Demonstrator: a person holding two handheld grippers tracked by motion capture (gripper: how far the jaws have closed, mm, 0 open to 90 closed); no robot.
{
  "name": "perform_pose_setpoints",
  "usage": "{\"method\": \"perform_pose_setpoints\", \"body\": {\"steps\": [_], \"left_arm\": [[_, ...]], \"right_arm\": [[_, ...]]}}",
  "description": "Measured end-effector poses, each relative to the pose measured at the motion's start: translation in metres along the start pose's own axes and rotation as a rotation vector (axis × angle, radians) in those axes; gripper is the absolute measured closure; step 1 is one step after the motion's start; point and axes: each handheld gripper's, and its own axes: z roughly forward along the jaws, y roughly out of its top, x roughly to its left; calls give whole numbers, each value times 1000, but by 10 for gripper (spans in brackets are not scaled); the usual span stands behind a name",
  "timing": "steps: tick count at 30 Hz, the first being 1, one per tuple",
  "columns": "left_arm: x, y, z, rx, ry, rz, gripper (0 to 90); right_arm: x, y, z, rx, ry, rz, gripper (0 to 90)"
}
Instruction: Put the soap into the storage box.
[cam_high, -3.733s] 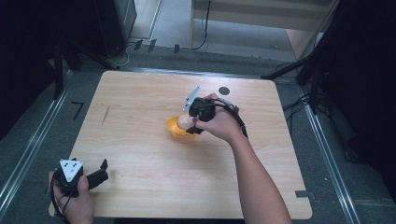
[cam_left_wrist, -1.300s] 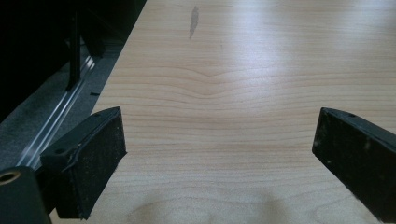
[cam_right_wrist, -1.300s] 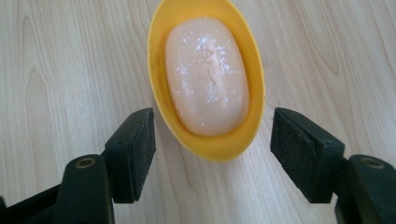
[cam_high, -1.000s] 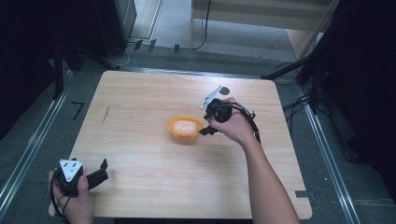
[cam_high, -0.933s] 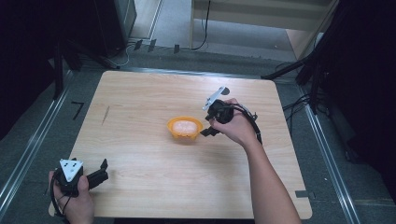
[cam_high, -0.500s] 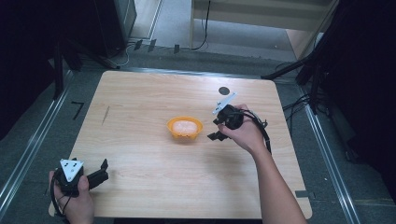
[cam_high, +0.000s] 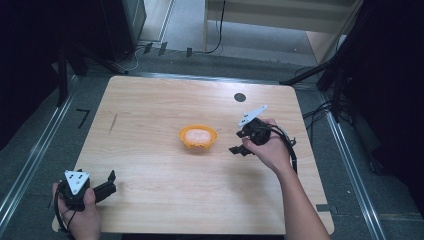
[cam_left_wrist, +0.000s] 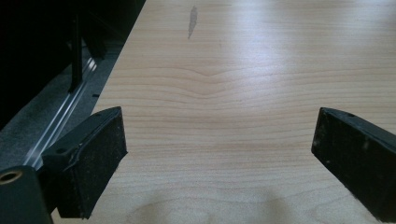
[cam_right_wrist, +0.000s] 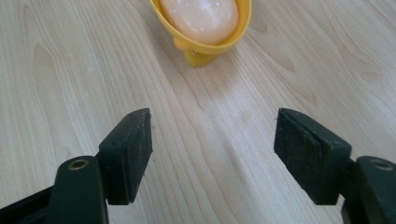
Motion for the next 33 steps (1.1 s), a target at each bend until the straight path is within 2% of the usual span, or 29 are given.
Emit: {"method": "perform_pose_setpoints", "body": {"steps": [3, 6, 8, 11, 13, 15, 25, 33], "left_arm": [[0, 0, 0, 0, 3, 4, 35], [-1, 0, 0, -1, 3, 5, 35], [-1, 0, 0, -1, 3, 5, 35], [-1, 0, 0, -1, 3, 5, 35], [0, 0, 0, 0, 4, 4, 35], [-1, 0, 0, 0, 4, 5, 35], [-1, 0, 0, 1, 5, 6, 35], [0, 0, 0, -1, 1, -1, 35]], "right_arm": [[2, -5, -2, 4, -12, 9, 264], [3, -12, -5, -25, -29, 26, 231], [4, -17, -5, -22, -41, 33, 199], [9, -25, -4, -20, -142, 47, 153], [9, -31, -4, -25, -117, 86, 144], [10, -36, -4, -27, -113, 108, 139], [16, -56, -5, -27, -100, 133, 125], [20, -75, -7, -32, -101, 160, 78]]}}
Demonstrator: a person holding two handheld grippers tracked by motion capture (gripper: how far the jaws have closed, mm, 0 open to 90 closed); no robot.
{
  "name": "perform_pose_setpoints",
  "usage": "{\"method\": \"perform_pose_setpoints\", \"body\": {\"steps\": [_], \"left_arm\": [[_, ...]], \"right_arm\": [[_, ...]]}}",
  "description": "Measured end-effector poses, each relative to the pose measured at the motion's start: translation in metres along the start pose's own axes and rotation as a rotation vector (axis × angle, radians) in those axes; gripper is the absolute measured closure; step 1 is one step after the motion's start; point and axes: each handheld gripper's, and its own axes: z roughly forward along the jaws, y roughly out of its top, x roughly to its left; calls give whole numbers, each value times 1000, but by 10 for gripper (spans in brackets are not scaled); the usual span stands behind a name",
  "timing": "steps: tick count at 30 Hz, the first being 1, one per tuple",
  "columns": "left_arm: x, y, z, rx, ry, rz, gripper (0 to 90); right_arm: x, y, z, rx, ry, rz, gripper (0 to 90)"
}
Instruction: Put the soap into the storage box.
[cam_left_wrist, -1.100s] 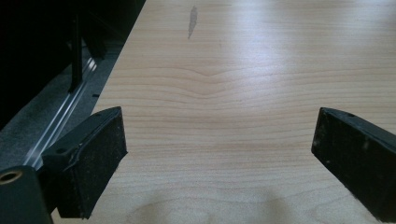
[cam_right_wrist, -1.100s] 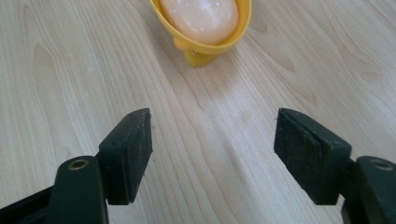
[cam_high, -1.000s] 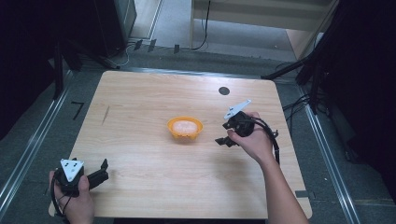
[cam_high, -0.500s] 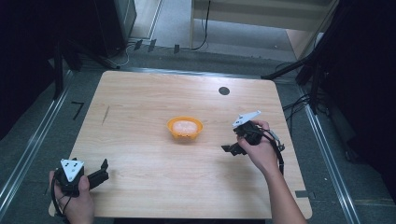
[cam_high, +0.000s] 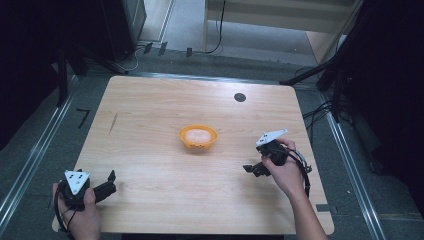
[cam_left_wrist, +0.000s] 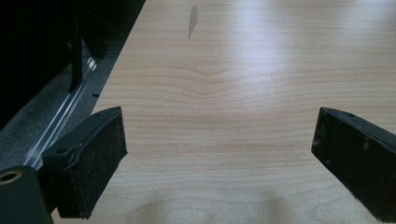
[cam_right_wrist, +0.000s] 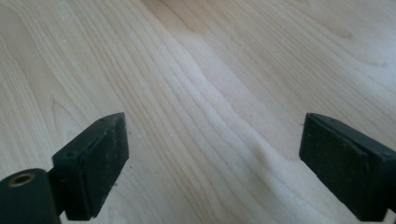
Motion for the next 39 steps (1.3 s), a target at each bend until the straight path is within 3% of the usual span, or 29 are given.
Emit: {"method": "perform_pose_setpoints", "body": {"steps": [18, 39], "left_arm": [[-1, 0, 0, -1, 6, 7, 35], [-1, 0, 0, -4, 6, 9, 35]], "right_arm": [[-2, -43, -18, -34, -34, 69, 39], [1, -105, -35, -97, -60, 153, 35]]}}
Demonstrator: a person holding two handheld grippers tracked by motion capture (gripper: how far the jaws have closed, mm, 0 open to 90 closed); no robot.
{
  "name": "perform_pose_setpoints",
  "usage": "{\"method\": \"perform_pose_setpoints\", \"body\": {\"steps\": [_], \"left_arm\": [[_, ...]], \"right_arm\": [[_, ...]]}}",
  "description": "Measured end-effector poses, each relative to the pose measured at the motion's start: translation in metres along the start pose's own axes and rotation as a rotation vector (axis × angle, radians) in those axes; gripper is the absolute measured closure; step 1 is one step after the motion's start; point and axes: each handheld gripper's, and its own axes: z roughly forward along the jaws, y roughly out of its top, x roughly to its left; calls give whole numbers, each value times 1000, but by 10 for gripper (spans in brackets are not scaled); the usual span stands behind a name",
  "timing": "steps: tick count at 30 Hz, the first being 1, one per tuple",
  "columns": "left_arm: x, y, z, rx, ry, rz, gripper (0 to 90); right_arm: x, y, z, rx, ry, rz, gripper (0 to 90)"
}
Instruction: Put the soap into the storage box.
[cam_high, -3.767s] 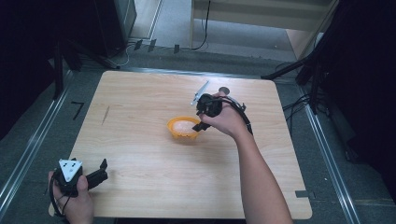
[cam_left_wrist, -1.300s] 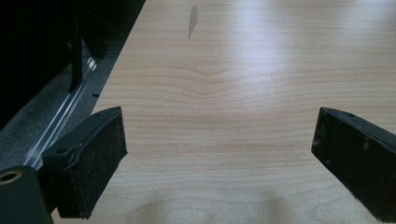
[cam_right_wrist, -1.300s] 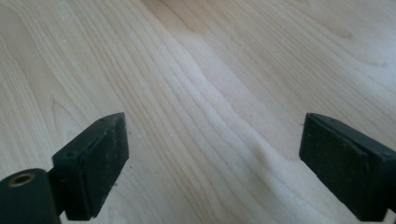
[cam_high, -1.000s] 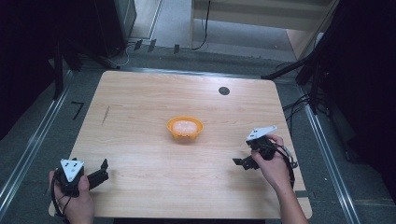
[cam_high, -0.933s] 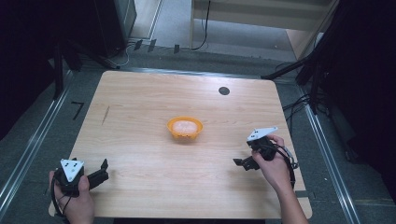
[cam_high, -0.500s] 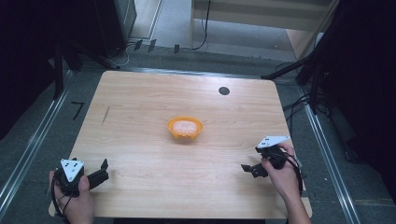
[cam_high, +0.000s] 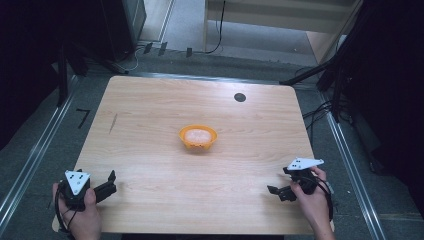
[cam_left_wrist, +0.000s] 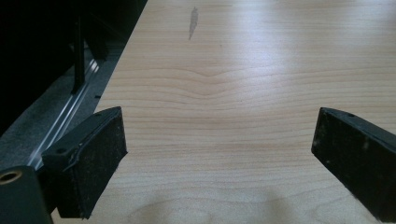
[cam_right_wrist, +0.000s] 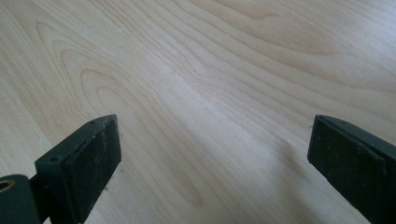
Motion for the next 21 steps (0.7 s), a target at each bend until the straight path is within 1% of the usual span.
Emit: {"method": "perform_pose_setpoints", "body": {"steps": [14, 17, 21], "left_arm": [[0, 0, 0, -2, 3, 2, 35], [0, 0, 0, -1, 2, 7, 35], [-1, 0, 0, -1, 5, 8, 35]], "right_arm": [[-6, -31, -18, -35, -29, 52, 31], [-8, -36, -21, -43, -42, 53, 26], [-9, -43, -26, -52, -45, 72, 24]]}}
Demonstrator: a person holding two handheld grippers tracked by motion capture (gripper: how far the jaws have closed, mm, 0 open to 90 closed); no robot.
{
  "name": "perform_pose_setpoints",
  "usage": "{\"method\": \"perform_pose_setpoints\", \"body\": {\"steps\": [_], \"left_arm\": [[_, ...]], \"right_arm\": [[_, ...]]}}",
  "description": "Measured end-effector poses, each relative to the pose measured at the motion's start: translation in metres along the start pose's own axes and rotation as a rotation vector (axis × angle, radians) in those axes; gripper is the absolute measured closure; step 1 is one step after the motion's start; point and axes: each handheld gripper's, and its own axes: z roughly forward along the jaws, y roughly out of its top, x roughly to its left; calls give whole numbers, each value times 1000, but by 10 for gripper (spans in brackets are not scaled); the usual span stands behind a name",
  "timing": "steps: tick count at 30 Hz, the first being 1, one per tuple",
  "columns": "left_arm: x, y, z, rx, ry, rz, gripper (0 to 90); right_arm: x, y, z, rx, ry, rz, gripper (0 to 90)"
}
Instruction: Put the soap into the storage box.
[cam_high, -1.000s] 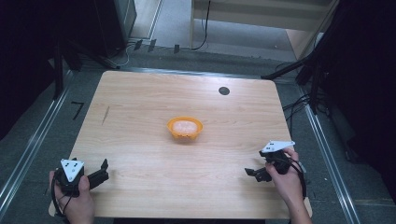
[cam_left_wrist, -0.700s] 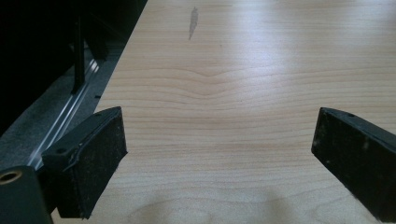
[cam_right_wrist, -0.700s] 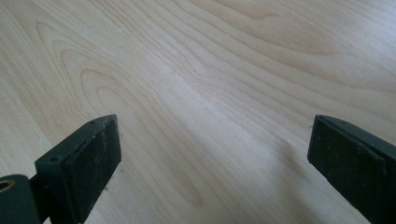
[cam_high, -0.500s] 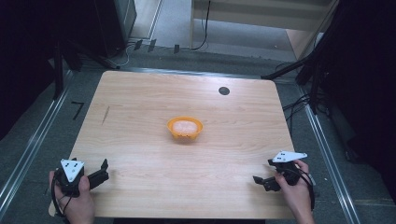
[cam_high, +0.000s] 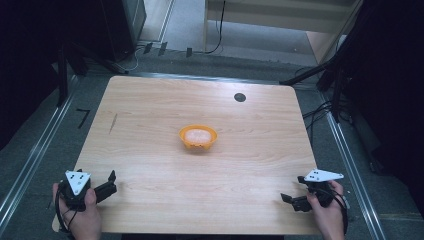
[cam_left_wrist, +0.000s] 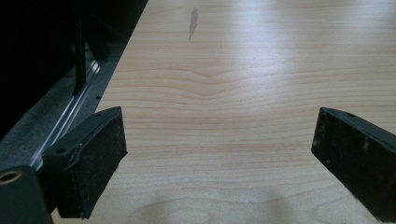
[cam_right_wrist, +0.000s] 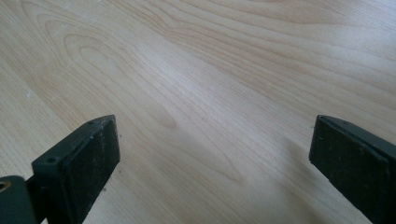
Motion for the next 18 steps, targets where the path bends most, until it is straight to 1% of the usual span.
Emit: {"method": "perform_pose_setpoints", "body": {"steps": [3, 5, 10, 16, 18], "left_arm": [[0, 0, 0, 0, 1, 1, 35], [-1, 0, 0, 0, 4, 3, 35], [0, 0, 0, 1, 3, 2, 35], [-1, 0, 0, 5, 4, 6, 35], [-1, 0, 0, 3, 5, 8, 35]], "right_arm": [[-2, -5, -4, -11, -4, -2, 19], [-3, -8, -6, -15, -9, 4, 0], [-7, -17, -12, -32, -31, 24, 0], [-11, -29, -17, -46, -34, 41, 0], [-12, -34, -18, -51, -38, 38, 0]]}}
